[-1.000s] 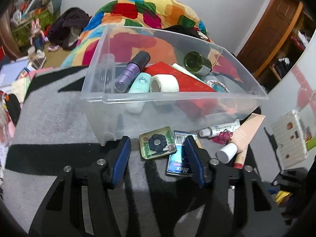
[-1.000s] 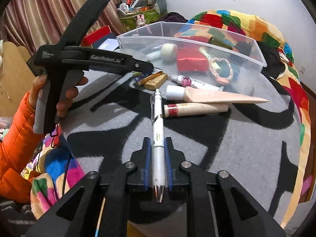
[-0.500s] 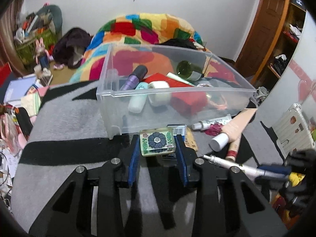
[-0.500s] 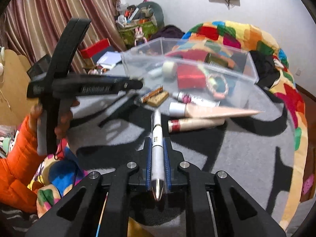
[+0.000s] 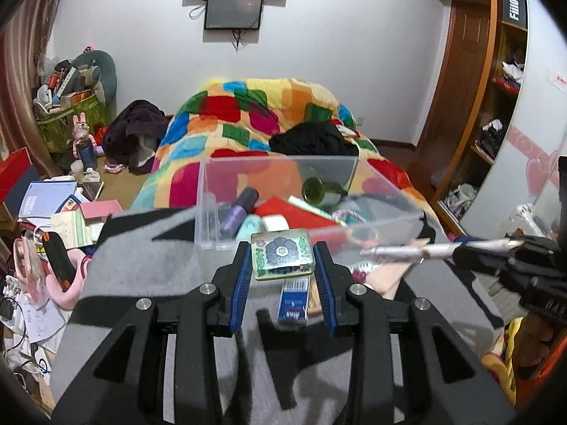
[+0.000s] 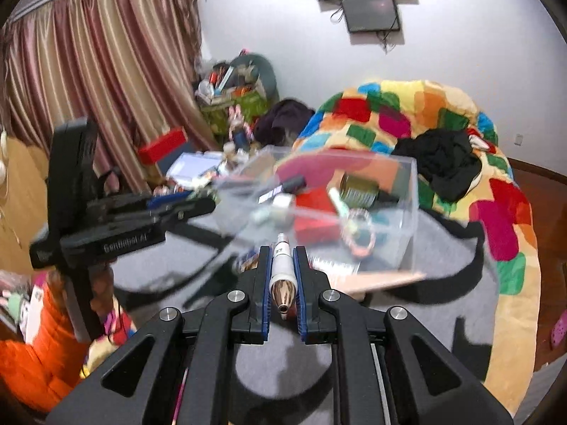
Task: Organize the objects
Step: 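Grasp the green tin with the left tool while the right tool carries the pen toward the box, then release the white pen and green tin into the clear box with both tools, then grasp the blue Max card with the left tool while the right tool grasps the beige red-capped tube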
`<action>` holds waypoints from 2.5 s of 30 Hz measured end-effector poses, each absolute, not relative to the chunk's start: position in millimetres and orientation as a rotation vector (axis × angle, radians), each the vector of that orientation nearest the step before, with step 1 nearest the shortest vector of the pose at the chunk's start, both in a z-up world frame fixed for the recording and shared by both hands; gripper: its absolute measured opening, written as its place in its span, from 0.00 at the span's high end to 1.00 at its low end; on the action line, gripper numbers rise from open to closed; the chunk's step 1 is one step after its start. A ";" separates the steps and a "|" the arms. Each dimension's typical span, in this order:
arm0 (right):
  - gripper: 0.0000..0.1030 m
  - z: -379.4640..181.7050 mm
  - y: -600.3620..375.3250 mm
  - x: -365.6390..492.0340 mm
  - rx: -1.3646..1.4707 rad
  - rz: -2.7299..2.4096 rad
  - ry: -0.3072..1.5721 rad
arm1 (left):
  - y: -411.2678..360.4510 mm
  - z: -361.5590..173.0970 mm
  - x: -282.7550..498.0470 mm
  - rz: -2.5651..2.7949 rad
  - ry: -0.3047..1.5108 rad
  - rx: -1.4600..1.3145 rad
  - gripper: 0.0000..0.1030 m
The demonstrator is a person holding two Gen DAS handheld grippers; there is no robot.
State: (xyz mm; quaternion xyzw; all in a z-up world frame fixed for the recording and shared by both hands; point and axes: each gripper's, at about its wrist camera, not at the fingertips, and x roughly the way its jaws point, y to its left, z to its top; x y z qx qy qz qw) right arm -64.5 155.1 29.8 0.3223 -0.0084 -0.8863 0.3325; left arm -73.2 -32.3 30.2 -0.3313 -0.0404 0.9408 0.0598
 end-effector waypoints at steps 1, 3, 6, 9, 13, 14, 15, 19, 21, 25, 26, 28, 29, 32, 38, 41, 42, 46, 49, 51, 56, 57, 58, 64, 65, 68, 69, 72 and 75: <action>0.90 35.2 157.0 -67.3 0.822 -2.325 -0.044 | -33.3 31.9 -75.6 2.852 -0.129 -0.996 0.66; 0.90 44.7 160.5 -74.3 0.783 -2.331 -0.094 | -34.7 34.8 -82.9 2.864 -0.133 -0.984 0.66; 0.90 50.3 157.6 -91.5 0.786 -2.328 -0.145 | -36.0 33.8 -97.3 2.887 -0.116 -0.999 0.66; 0.90 43.8 145.9 -114.0 0.828 -2.304 -0.164 | -38.4 28.5 -113.8 2.903 -0.094 -1.036 0.66; 0.90 25.1 127.9 -144.7 0.915 -2.278 -0.144 | -41.9 15.4 -137.2 2.898 -0.084 -1.111 0.66; 0.90 20.6 124.6 -152.4 0.938 -2.273 -0.140 | -43.1 10.9 -143.7 2.890 -0.085 -1.138 0.66; 0.90 15.1 122.0 -160.1 0.960 -2.266 -0.136 | -44.3 7.3 -147.0 2.883 -0.092 -1.153 0.66; 0.90 -1.9 122.2 -178.4 1.038 -2.274 -0.102 | -47.8 -5.2 -158.3 2.851 -0.108 -1.206 0.66; 0.89 -7.6 125.7 -183.1 1.064 -2.295 -0.073 | -45.6 -8.0 -158.7 2.839 -0.108 -1.213 0.66; 0.88 -12.5 132.5 -185.8 1.089 -2.362 -0.002 | -38.2 -5.9 -153.6 2.836 -0.070 -1.194 0.64; 0.85 -13.3 133.8 -186.4 1.096 -2.376 0.012 | -36.5 -4.7 -152.8 2.834 -0.062 -1.192 0.62; 0.78 -13.1 137.4 -185.5 1.104 -2.411 0.037 | -33.6 -1.3 -148.9 2.841 -0.044 -1.174 0.52; 0.72 -12.6 139.3 -183.7 1.101 -2.427 0.049 | -32.4 0.8 -146.2 2.849 -0.036 -1.160 0.49; 0.59 -7.2 143.8 -176.4 1.084 -2.470 0.075 | -29.4 8.3 -137.1 2.854 -0.019 -1.123 0.47; 0.49 4.0 151.2 -155.1 1.044 -2.573 0.140 | -30.3 19.8 -117.2 2.877 -0.017 -1.071 0.34; 0.43 9.2 155.5 -137.4 0.998 -2.615 0.184 | -32.4 18.0 -108.1 2.870 -0.012 -1.078 0.34; 0.41 10.2 157.2 -130.6 0.987 -2.626 0.190 | -32.5 16.0 -104.7 2.865 -0.009 -1.086 0.34; 0.36 5.6 161.4 -115.3 1.013 -2.630 0.181 | -31.7 2.4 -94.6 2.824 -0.010 -1.135 0.34; 0.26 -7.8 162.3 -108.5 1.085 -2.600 0.113 | -27.7 -14.2 -92.2 2.782 -0.001 -1.194 0.34; 0.26 -19.7 155.0 -105.4 1.150 -2.560 0.093 | -24.6 -27.3 -94.1 2.753 0.021 -1.248 0.34; 0.19 -48.2 125.1 -96.7 1.253 -2.459 0.147 | -24.0 -48.1 -102.5 2.691 0.005 -1.348 0.46; 0.17 -51.4 121.6 -95.0 1.251 -2.456 0.150 | -24.7 -50.2 -105.6 2.674 -0.007 -1.369 0.48; 0.17 -53.0 119.2 -94.9 1.259 -2.461 0.149 | -24.6 -49.9 -107.7 2.657 -0.024 -1.373 0.50; 0.20 -64.4 128.2 -99.7 1.331 -2.444 0.072 | -19.7 -54.1 -114.8 2.605 -0.027 -1.408 0.55; 0.20 -64.5 131.0 -97.0 1.324 -2.455 0.078 | -19.6 -54.7 -114.7 2.599 -0.030 -1.405 0.57; 0.20 -64.3 140.9 -91.7 1.315 -2.473 0.069 | -20.8 -55.1 -113.8 2.578 -0.057 -1.396 0.69; 0.20 -64.8 144.8 -89.8 1.312 -2.476 0.064 | -20.7 -54.9 -112.6 2.566 -0.067 -1.390 0.72; 0.20 -64.9 155.4 -82.4 1.296 -2.482 0.061 | -21.1 -54.6 -107.7 2.571 -0.065 -1.380 0.74; 0.20 -62.7 161.8 -77.0 1.281 -2.490 0.065 | -25.4 -55.0 -101.8 2.572 -0.100 -1.373 0.74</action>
